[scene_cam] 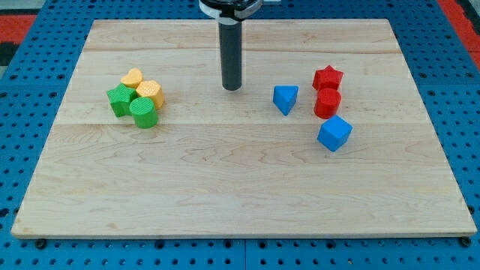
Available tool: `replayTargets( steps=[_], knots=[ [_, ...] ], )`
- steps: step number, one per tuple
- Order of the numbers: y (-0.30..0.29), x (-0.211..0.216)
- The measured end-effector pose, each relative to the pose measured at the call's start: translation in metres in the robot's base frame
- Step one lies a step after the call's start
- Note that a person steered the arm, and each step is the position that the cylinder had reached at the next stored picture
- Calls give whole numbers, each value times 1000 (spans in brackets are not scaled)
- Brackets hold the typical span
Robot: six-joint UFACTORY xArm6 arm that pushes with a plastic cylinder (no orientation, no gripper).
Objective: Push the blue cube towards the the red circle
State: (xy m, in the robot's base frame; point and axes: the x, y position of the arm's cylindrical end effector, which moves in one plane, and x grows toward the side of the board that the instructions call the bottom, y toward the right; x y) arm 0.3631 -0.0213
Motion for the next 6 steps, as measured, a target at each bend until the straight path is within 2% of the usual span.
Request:
replayTargets(
  steps=[2, 3, 4, 5, 6],
  knots=[
    [-19, -3],
    [-14, 19],
    [27, 83],
    [65, 122],
    [79, 146]
  ],
)
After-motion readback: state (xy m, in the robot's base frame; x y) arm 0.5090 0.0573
